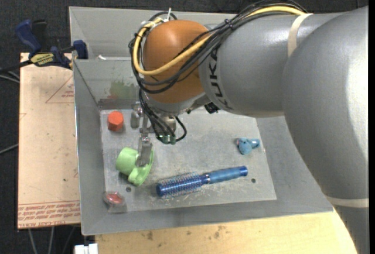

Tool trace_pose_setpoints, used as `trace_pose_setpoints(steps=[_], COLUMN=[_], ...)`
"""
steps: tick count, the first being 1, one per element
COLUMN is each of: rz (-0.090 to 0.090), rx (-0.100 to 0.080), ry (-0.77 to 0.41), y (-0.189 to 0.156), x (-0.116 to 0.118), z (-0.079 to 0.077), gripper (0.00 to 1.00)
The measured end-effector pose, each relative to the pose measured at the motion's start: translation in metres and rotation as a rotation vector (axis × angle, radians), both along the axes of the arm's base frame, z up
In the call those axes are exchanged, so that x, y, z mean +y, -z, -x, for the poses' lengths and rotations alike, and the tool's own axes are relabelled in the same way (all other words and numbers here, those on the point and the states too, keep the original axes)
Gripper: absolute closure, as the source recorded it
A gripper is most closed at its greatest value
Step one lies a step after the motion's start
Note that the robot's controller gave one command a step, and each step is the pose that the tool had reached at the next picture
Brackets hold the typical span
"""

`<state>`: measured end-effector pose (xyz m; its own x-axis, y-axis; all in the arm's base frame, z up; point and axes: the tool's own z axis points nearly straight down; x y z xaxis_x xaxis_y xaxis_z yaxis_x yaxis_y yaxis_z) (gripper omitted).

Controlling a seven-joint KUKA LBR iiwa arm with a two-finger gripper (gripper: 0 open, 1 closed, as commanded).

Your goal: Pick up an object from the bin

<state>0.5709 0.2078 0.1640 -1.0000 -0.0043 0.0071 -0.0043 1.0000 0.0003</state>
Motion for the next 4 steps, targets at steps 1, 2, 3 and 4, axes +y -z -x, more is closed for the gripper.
trace_pose_setpoints(steps=[1, 2, 3, 4], rz=[0.001, -0.001, -0.001, -0.001], rx=[-0.002, -0.011, -0.009, -0.008], ry=[0.083, -0.013, -0.039, -0.155], y=[0.098, 0.063, 0.064, 0.095], x=[-0.002, -0.006, -0.016, -0.015], z=[0.037, 0.031, 0.02, 0.018], gripper=[0.0, 0.0, 0.0, 0.0])
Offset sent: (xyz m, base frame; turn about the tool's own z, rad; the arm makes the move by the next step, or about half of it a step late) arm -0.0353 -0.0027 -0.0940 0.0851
